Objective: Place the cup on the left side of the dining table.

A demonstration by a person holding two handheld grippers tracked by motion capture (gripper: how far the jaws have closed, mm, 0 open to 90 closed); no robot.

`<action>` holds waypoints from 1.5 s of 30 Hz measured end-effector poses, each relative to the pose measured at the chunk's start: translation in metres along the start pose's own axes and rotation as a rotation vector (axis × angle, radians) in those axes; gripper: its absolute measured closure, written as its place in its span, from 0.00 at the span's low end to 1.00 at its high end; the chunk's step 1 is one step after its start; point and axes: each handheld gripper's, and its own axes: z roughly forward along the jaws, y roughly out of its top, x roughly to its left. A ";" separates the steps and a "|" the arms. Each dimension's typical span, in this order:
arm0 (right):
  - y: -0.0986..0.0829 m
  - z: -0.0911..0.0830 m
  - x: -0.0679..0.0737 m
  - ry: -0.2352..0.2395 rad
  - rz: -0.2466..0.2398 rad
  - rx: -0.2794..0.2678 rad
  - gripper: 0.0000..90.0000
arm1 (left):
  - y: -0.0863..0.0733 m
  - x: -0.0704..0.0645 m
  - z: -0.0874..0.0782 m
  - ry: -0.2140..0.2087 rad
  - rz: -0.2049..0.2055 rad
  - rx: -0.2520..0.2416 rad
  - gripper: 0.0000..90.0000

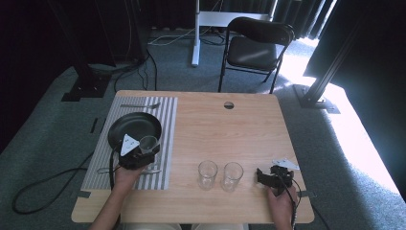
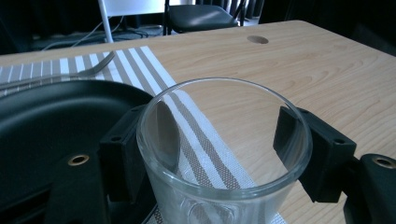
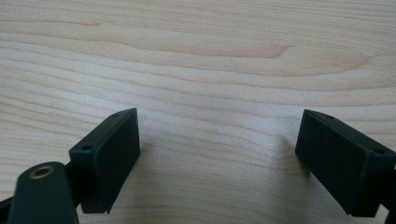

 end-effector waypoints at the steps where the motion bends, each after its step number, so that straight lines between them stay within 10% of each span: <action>1: 0.000 0.000 0.000 0.000 0.000 0.000 0.15 | -0.001 0.000 0.001 -0.002 0.008 0.010 0.32; 32: 0.000 0.000 0.000 0.000 0.000 0.000 0.15 | -0.006 -0.009 -0.001 0.006 0.048 0.137 0.13; 45: 0.000 0.000 0.000 0.000 0.000 0.000 0.15 | -0.021 -0.008 -0.015 0.076 0.031 0.167 0.03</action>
